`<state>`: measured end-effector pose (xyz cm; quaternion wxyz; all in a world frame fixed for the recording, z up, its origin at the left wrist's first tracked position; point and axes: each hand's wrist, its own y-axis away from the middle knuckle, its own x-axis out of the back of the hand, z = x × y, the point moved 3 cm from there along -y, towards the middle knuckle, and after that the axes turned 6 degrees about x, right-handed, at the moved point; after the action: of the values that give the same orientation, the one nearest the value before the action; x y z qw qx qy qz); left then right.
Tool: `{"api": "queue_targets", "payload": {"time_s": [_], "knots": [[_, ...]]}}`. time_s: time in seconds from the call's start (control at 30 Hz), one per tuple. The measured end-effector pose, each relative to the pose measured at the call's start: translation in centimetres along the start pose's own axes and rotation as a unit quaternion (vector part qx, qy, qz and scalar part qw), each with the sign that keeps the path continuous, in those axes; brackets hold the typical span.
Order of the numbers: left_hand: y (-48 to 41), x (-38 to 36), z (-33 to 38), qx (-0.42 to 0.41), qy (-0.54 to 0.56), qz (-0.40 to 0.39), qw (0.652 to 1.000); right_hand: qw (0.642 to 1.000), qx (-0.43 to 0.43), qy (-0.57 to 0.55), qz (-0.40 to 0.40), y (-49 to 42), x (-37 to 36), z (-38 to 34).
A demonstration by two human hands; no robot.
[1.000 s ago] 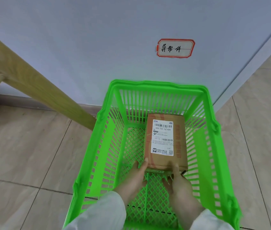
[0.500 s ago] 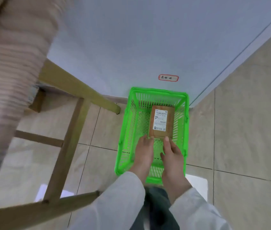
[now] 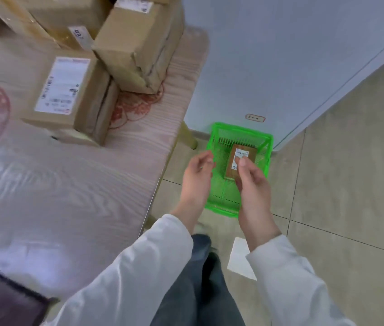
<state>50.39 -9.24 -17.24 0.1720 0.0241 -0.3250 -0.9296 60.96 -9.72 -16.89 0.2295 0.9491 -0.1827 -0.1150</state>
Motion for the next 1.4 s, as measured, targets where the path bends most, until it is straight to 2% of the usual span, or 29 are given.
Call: {"api": "queue_targets", "payload": {"time_s": [0.17,0.4,0.67,0.8,0.9,1.0,1.13,1.4], "knots": [[3.2,3.9,4.6,-0.091,0.031,0.014,0.995,0.999,0.030,-0.007,-0.043,4.2,-2.7,-2.2],[4.7,11.3,10.8,-0.163,0.048,0.025,0.985,0.993,0.066,-0.009,-0.094,8.2,-9.5,-4.2],[1.9,26.5,14.1,-0.196,0.044,0.049,0.978,0.992,0.083,0.044,-0.090,12.3,-22.2,-1.4],[-1.1,33.1,14.1,-0.169,0.021,0.079,0.982,0.992,0.072,0.065,-0.079,13.3,-26.1,0.4],[-3.5,35.3,13.1,-0.121,0.004,0.065,0.991,0.989,0.077,0.103,-0.068,13.4,-27.5,1.2],[-4.6,35.5,12.4,-0.068,-0.020,0.035,0.997,0.986,0.071,0.135,-0.073,13.0,-28.4,1.7],[-5.9,34.6,12.2,-0.017,-0.019,-0.006,1.000,0.987,0.040,0.122,-0.099,11.7,-29.1,2.2],[-9.2,33.6,12.2,0.042,-0.028,-0.026,0.998,0.987,-0.030,0.092,-0.129,9.1,-29.8,3.3]]}}
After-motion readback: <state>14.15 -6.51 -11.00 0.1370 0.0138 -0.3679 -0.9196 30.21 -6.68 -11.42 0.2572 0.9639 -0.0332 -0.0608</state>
